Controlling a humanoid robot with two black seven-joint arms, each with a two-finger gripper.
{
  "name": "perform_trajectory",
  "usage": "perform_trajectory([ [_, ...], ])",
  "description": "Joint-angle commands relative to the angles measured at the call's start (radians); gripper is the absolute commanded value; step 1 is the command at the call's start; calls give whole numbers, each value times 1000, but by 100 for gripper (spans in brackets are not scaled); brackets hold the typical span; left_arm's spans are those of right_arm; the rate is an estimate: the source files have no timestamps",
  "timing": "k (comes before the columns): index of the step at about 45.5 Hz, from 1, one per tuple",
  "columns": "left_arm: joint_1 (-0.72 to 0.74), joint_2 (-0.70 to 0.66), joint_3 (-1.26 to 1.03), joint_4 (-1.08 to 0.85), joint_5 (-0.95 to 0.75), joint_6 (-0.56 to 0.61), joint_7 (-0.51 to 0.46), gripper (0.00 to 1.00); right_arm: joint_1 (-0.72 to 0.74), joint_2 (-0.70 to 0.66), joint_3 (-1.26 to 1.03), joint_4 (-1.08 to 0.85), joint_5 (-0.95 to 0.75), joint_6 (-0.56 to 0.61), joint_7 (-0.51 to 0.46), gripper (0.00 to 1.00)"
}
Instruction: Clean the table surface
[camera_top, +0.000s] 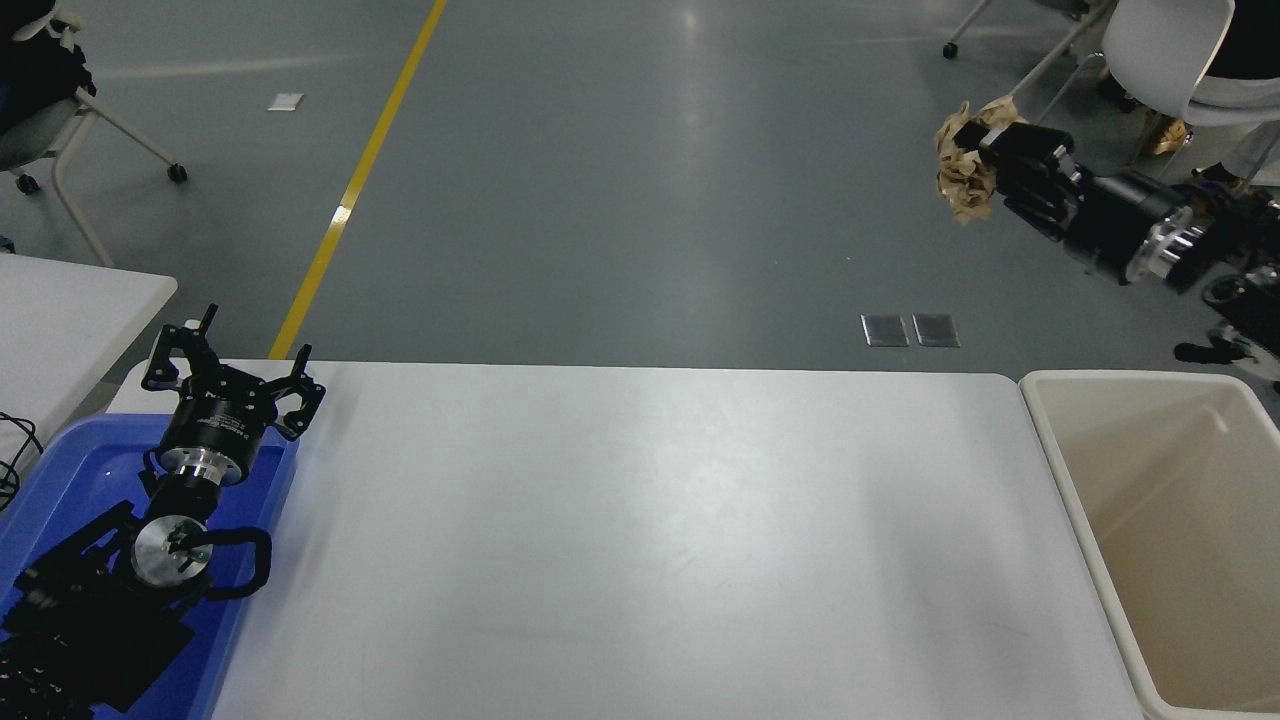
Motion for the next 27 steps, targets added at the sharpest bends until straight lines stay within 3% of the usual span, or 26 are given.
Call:
perform_trajectory([
  [1,0,0,0,1,0,0,0,100,-4,47,46,-171,172,2,-43,0],
  [11,0,0,0,-1,0,0,0,100,-9,102,213,-352,203,4,-57,0],
  [27,0,0,0,-1,0,0,0,100,-84,105,376,-420,242,-3,-88,0],
])
